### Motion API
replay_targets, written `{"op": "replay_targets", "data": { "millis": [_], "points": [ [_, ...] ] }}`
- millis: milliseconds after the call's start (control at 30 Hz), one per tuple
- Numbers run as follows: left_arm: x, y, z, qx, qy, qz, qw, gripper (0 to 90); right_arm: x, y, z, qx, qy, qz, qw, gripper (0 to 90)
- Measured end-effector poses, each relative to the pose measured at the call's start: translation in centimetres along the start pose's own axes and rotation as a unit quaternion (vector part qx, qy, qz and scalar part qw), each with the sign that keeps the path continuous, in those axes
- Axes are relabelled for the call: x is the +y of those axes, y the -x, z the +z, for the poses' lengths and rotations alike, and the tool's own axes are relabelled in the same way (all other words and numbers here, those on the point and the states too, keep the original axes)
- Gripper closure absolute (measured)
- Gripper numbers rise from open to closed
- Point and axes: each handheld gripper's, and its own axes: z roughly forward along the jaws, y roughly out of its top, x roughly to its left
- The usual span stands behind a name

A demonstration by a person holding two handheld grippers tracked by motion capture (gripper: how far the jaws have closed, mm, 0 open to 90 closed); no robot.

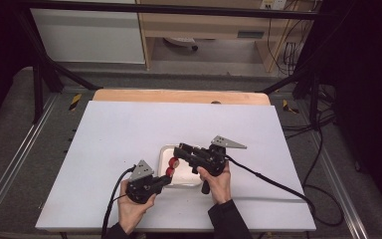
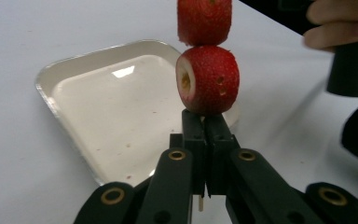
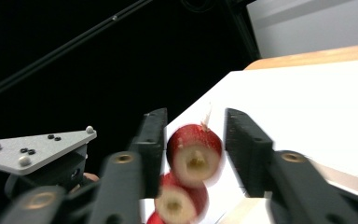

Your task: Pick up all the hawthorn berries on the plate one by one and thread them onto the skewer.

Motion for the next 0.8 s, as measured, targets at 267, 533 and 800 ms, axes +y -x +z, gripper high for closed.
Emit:
{"op": "replay_targets", "data": {
  "millis": [267,533,800],
  "points": [
    [0.0,-0.6,-0.2,0.016,-0.009,0.013,0.9997,88.6,0.9,0.5,-1.8,-0.096,-0.067,-0.077,0.9901,16.9],
    [0.4,-1.0,-0.1,0.034,-0.039,0.023,0.9984,88.4,-0.1,2.9,-4.7,-0.151,-0.168,-0.134,0.9649,3.7],
    [2.0,-1.4,1.0,0.045,-0.079,0.023,0.9956,88.2,-1.5,4.6,-8.0,-0.182,-0.215,-0.154,0.947,0.7]
  ]
}}
